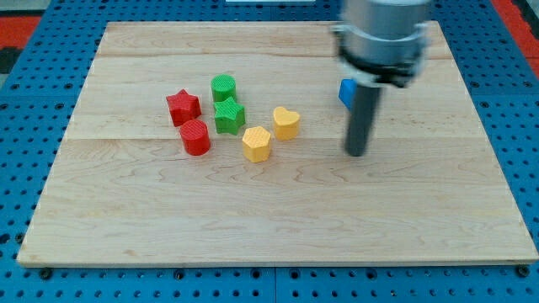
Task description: Slide the blue triangle to the right side of the green circle
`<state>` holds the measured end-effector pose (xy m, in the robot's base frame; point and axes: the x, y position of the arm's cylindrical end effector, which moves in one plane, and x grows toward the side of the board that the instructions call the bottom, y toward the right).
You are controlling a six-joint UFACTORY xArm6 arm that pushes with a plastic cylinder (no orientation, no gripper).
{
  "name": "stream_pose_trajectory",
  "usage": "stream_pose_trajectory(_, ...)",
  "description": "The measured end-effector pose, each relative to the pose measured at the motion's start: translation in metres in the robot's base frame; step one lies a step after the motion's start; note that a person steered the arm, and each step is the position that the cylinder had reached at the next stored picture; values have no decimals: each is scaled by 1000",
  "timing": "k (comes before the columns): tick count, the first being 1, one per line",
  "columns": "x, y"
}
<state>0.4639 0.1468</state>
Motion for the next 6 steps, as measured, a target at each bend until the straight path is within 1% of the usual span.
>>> stream_pose_trajectory(1, -44, 46)
stream_pose_trajectory(2, -87, 28)
stream_pose_trajectory(3, -101, -1)
stream_pose_trajectory(4, -101, -67)
stream_pose_trajectory(5, -101, -93)
stream_pose_trajectory(6, -104, -93)
